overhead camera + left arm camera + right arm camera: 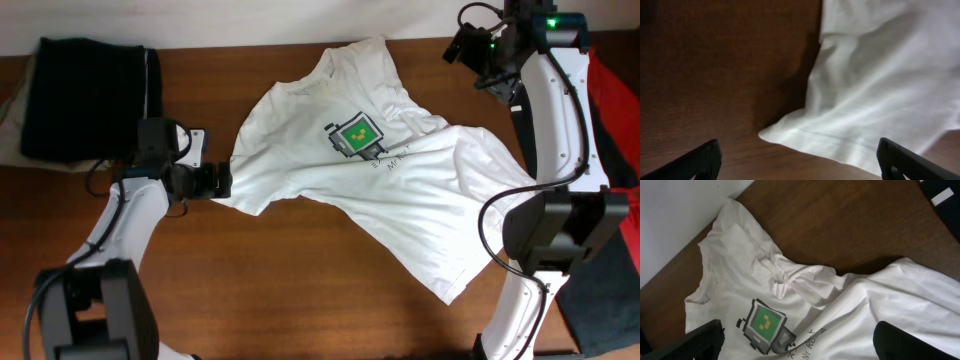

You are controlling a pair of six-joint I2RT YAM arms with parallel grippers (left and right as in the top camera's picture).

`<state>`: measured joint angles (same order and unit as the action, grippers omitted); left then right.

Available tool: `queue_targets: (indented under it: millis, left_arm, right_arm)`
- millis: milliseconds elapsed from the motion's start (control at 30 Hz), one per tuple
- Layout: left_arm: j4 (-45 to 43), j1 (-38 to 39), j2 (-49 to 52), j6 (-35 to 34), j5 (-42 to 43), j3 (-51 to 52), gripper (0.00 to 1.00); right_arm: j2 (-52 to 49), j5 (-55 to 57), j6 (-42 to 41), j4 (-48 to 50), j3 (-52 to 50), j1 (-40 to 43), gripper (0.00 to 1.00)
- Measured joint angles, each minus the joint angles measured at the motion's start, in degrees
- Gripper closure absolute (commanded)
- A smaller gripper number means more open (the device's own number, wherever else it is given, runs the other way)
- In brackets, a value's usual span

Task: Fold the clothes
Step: 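Grasp the shirt's left sleeve with the left gripper and pull it left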

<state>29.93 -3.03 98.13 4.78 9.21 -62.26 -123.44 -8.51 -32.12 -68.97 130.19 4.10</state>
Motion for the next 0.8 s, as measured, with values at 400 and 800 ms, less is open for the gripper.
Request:
queue_targets:
  millis: [400, 800]
  left_arm:
    - [-3.63, 0.00, 8.79, 4.15, -1.36, -0.02, 0.64]
    - [-6.58, -6.99, 9.16, -4.85, -15.28, -4.55, 0.99]
  right_arm:
    - [0.00, 0.00, 0.02, -0.02, 0.00, 0.00, 0.02]
    - [0.00, -0.02, 0.04, -0.02, 0.00, 0.00, 0.01]
